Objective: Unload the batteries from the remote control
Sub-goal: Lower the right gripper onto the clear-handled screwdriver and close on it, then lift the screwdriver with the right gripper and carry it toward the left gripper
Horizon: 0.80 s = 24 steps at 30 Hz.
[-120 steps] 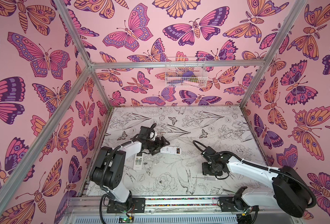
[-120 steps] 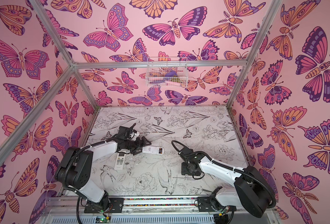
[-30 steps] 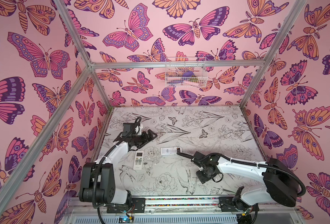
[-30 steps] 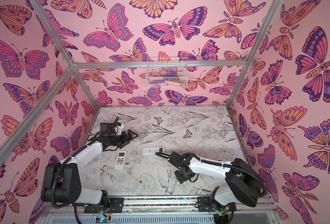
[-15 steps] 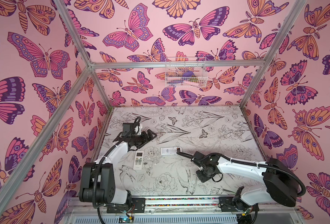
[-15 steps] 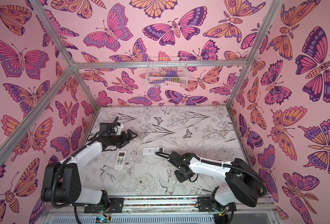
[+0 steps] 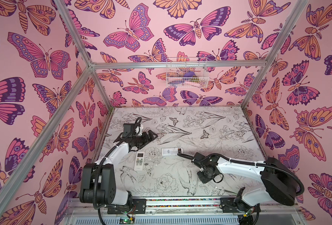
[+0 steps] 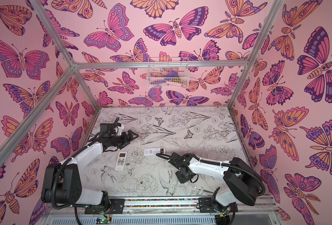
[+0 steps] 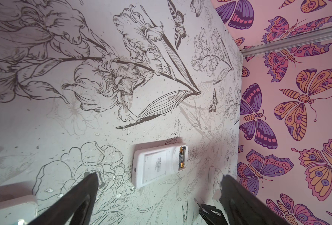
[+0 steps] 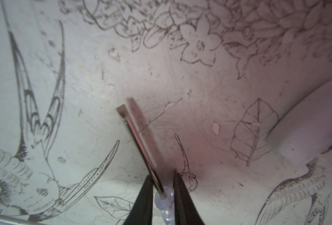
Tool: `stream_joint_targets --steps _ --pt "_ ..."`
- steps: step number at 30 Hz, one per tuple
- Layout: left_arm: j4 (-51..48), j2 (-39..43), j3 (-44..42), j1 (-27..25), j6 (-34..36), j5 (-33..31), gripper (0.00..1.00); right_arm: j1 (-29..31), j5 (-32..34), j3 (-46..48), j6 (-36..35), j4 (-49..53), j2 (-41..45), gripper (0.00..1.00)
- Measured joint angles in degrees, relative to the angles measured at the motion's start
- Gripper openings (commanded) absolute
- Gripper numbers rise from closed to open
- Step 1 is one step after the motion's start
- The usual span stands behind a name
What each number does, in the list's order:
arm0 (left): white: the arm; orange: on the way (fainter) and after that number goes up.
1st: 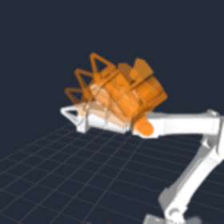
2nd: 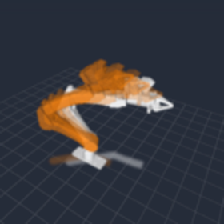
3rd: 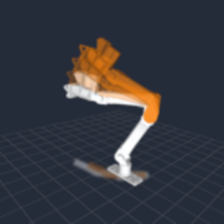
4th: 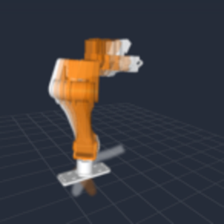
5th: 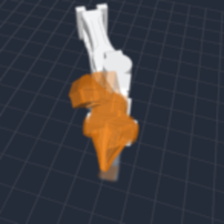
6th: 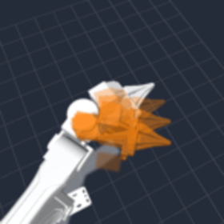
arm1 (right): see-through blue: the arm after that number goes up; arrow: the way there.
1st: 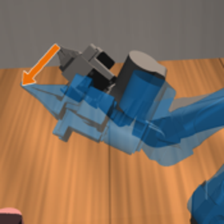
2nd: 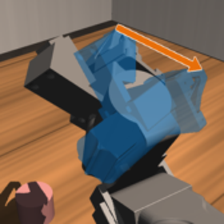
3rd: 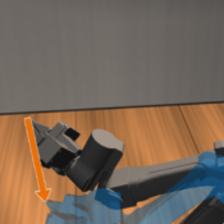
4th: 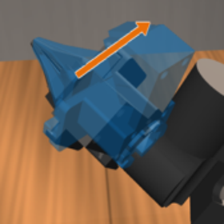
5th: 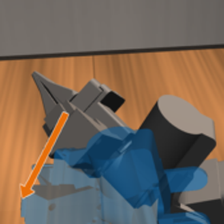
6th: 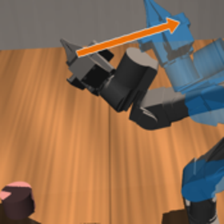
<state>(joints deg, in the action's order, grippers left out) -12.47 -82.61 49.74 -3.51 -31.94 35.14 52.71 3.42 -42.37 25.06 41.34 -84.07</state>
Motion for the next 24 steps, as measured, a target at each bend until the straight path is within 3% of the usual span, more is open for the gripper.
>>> stream_joint_targets --steps 12,24 --pt "0.0 0.02 0.07 0.61 0.02 0.0 1.0 -0.11 0.68 -1.51 -2.14 0.66 -1.53 0.01" --pt "-1.6 1.42 3.96 1.38 5.11 5.05 0.96 -3.23 -3.39 -5.18 -11.06 -2.84 0.83 0.0"
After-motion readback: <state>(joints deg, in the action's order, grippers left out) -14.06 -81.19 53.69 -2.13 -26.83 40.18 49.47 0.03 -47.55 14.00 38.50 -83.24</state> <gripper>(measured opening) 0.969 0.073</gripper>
